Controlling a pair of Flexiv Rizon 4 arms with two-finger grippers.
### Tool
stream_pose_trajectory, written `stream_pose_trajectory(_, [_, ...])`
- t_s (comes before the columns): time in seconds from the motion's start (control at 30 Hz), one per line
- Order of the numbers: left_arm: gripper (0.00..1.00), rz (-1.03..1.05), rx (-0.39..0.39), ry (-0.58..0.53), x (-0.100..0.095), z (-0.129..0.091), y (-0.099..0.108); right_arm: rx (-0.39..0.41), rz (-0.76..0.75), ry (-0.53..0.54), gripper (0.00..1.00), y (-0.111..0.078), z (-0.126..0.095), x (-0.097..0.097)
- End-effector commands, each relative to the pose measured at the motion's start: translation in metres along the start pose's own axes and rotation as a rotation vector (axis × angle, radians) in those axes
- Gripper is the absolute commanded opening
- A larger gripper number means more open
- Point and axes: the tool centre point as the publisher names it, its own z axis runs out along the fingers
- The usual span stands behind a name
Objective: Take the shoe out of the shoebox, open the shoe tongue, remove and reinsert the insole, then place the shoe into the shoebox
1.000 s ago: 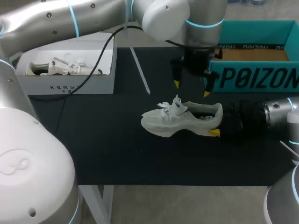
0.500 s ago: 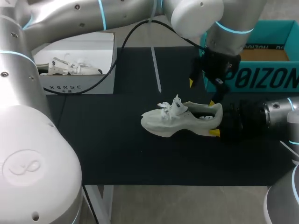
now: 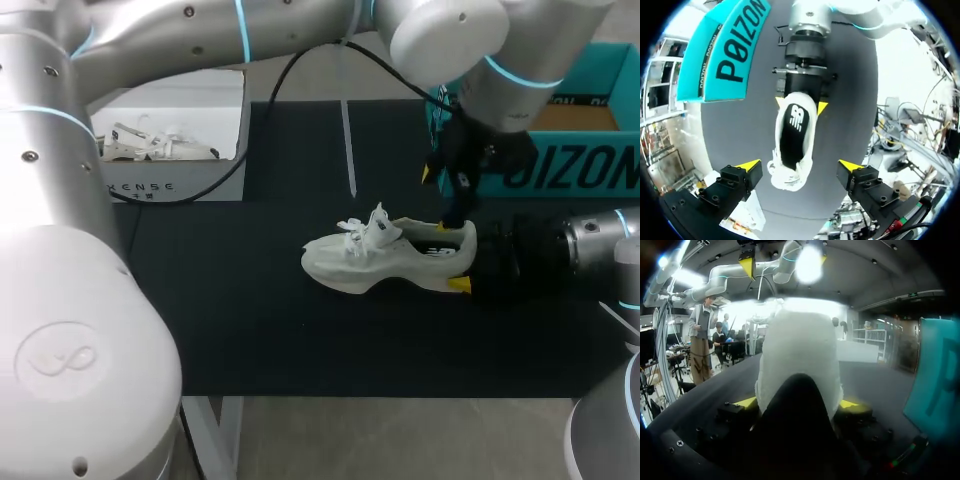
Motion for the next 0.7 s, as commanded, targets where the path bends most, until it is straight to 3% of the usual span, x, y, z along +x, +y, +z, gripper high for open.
stream_pose_trajectory(0.03, [1.0,0.277,-0.013,-0.052,0.001,-0.001,-0.004,0.0,0.0,0.0,0.0,-0.004,0.003,0.0])
stream_pose_trajectory(0.07, [0.87,0.269,-0.029,-0.06,0.001,-0.001,-0.005,0.0,0.0,0.0,0.0,-0.004,0.003,0.0])
stream_pose_trajectory(0.1, [0.53,0.254,-0.044,-0.063,0.001,0.001,-0.005,0.0,0.0,0.0,0.0,-0.004,0.003,0.0])
stream_pose_trajectory(0.13, [0.07,0.254,-0.025,-0.067,0.001,0.002,-0.005,0.0,0.0,0.0,0.0,-0.004,0.003,0.0])
stream_pose_trajectory(0.17, [0.0,0.237,-0.028,-0.075,0.0,0.003,-0.005,0.0,0.0,0.0,0.0,-0.004,0.003,0.0])
stream_pose_trajectory(0.3, [0.0,0.224,-0.031,-0.094,-0.001,0.011,-0.005,0.0,0.0,0.0,0.0,-0.004,0.003,0.0])
stream_pose_trajectory(0.6, [0.0,0.146,0.103,-0.03,-0.003,0.039,-0.017,0.0,0.0,0.0,0.0,-0.004,0.003,0.0])
stream_pose_trajectory(0.7, [0.0,0.111,0.101,-0.035,-0.004,0.045,-0.021,0.0,0.0,0.0,0.0,-0.004,0.003,0.0])
